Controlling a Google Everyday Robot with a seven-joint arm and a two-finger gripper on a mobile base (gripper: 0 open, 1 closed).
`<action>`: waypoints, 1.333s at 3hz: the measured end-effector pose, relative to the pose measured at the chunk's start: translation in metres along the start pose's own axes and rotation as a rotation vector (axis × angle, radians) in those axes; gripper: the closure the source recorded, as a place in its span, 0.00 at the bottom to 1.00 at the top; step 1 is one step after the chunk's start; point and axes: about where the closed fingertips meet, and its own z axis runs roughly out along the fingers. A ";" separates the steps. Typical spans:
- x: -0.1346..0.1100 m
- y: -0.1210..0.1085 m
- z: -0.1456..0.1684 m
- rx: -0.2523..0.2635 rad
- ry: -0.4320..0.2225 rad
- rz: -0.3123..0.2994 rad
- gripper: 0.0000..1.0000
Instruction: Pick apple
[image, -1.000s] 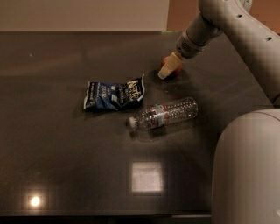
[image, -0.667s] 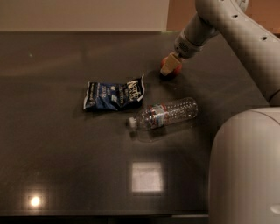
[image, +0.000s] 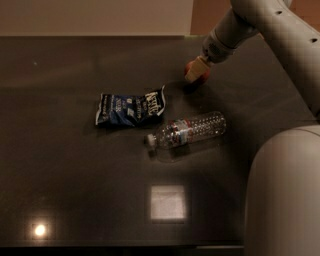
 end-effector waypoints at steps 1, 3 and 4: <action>-0.013 0.017 -0.038 -0.041 -0.048 -0.064 1.00; -0.036 0.064 -0.116 -0.129 -0.136 -0.239 1.00; -0.044 0.081 -0.143 -0.160 -0.172 -0.320 1.00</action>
Offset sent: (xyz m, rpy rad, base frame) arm -0.0858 0.0157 0.1370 0.0929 -0.0957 0.3015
